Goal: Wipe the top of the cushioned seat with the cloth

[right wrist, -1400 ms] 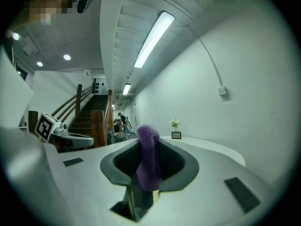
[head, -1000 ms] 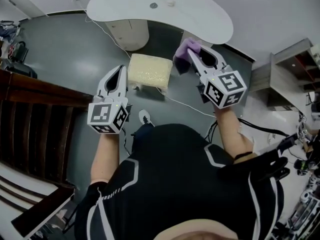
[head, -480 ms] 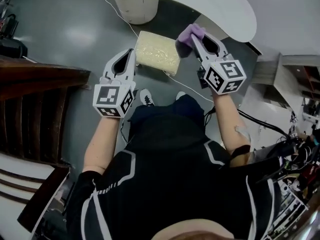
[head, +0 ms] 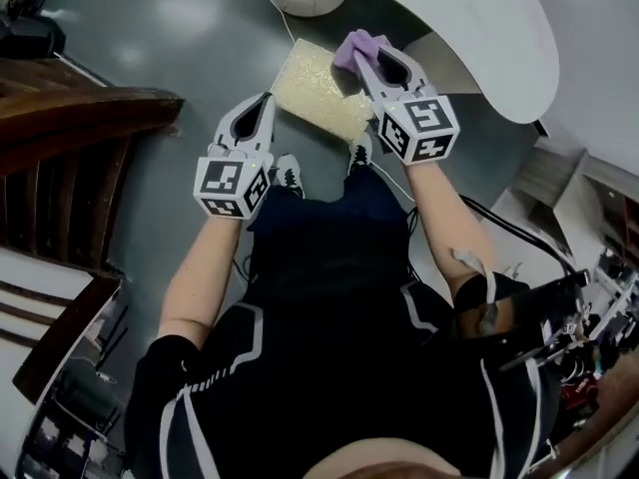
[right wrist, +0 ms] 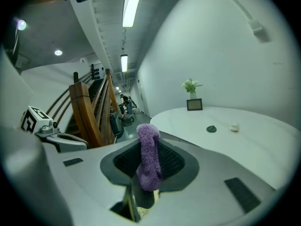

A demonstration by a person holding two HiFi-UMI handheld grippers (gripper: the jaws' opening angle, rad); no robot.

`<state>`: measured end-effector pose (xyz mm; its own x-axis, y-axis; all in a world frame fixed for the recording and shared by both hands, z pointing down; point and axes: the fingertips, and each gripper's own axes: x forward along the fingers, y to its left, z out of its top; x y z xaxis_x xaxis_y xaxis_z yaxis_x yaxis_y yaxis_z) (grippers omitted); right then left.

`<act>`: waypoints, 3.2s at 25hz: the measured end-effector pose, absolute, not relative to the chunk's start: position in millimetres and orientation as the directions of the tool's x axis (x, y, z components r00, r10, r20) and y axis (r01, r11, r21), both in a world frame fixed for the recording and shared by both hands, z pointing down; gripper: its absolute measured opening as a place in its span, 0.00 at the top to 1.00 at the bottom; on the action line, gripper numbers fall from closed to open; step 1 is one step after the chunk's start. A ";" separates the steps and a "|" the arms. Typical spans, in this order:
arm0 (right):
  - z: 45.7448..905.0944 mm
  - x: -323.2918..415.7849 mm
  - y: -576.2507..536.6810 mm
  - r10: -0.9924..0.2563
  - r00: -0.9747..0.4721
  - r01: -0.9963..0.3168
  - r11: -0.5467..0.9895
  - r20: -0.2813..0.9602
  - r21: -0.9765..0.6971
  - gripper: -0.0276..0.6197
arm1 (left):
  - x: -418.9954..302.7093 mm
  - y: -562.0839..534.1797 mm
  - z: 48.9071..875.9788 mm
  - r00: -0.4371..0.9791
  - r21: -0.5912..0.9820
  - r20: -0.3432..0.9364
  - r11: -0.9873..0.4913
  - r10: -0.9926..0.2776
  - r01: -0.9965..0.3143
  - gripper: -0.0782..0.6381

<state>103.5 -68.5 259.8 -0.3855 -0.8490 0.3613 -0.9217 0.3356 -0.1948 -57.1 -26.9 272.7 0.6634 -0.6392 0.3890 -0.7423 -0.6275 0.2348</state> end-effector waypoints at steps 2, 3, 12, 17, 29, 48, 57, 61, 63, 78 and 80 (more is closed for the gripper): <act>273.0 111.2 -83.3 -0.834 -0.412 -0.910 0.363 0.367 -0.199 0.80 | -50.9 -37.3 286.7 0.629 0.245 0.410 -0.585 -0.660 -0.773 0.89; 281.1 114.1 -89.6 -0.823 -0.428 -0.903 0.379 0.373 -0.201 0.80 | -48.3 -42.9 293.7 0.612 0.250 0.416 -0.563 -0.672 -0.788 0.89; 396.8 89.5 -129.5 -0.695 -0.504 -0.853 0.492 0.513 -0.172 0.80 | -52.5 -80.7 379.5 0.533 0.263 0.474 -0.466 -0.701 -0.845 0.89; 468.3 78.2 -152.3 -0.666 -0.479 -0.866 0.464 0.572 -0.185 0.80 | -52.1 -102.1 442.0 0.545 0.242 0.515 -0.497 -0.662 -0.833 0.89; 591.4 42.3 -202.5 -0.622 -0.451 -0.869 0.469 0.640 -0.158 0.80 | -65.2 -120.8 544.7 0.548 0.315 0.569 -0.454 -0.613 -0.834 0.89; 715.7 39.8 -217.5 -0.593 -0.294 -0.951 0.258 0.750 -0.169 0.81 | -98.8 -128.1 628.2 0.511 0.296 0.650 -0.433 -0.562 -0.852 0.89; 715.4 -4.4 -172.6 -0.519 -0.340 -0.928 0.320 0.784 -0.191 0.81 | -103.6 -103.6 612.9 0.512 0.316 0.646 -0.413 -0.566 -0.854 0.89; 717.8 -34.1 -142.6 -0.462 -0.381 -0.903 0.372 0.801 -0.215 0.81 | -115.5 -88.4 603.3 0.488 0.296 0.661 -0.399 -0.571 -0.868 0.89; 717.2 -47.1 -128.5 -0.439 -0.397 -0.883 0.423 0.806 -0.205 0.81 | -122.4 -79.6 598.3 0.474 0.293 0.664 -0.382 -0.578 -0.877 0.89; 674.7 -91.0 -67.9 -0.278 -0.551 -0.754 0.570 0.787 -0.326 0.80 | -140.8 -54.7 585.8 0.407 0.273 0.676 -0.305 -0.614 -0.913 0.89; 657.2 -75.3 -72.7 -0.305 -0.559 -0.762 0.556 0.771 -0.333 0.80 | -131.6 -62.1 575.7 0.411 0.283 0.664 -0.300 -0.625 -0.911 0.89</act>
<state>-75.3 -72.7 657.2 -0.5592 -0.3049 0.7710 -0.7619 0.5557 -0.3329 -131.6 -62.1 575.7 0.4114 -0.6248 0.6635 -0.9112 -0.2998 0.2827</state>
